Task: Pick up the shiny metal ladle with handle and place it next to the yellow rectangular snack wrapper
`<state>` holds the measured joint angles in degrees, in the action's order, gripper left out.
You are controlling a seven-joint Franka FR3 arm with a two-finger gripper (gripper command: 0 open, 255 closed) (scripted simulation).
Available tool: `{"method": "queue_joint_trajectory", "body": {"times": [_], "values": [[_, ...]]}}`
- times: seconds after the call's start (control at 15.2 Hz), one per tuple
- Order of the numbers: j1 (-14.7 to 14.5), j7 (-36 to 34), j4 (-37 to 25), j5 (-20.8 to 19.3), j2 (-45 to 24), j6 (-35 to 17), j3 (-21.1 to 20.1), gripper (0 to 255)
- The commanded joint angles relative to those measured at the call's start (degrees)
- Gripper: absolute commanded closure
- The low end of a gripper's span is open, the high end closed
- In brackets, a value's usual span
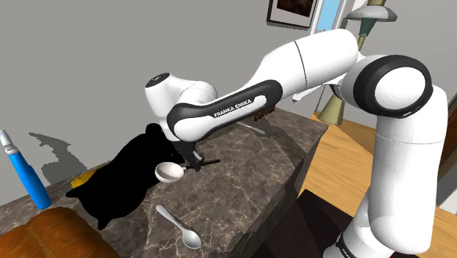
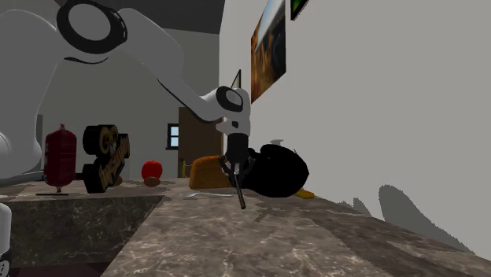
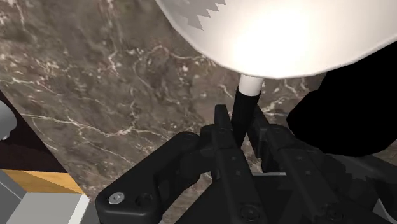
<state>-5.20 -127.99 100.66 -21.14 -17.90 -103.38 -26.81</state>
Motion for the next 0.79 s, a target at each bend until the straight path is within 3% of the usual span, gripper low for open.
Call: {"method": "queue_joint_trajectory", "body": {"times": [0.0,0.66,0.73], "values": [[0.12,-1.13,2.85,-0.57,-3.87,-19.77,-0.7,255],[2.03,-2.36,3.32,-2.36,-5.09,-20.63,-2.8,255],[2.64,-2.14,5.16,-2.39,-4.54,-22.1,-2.59,0]]}}
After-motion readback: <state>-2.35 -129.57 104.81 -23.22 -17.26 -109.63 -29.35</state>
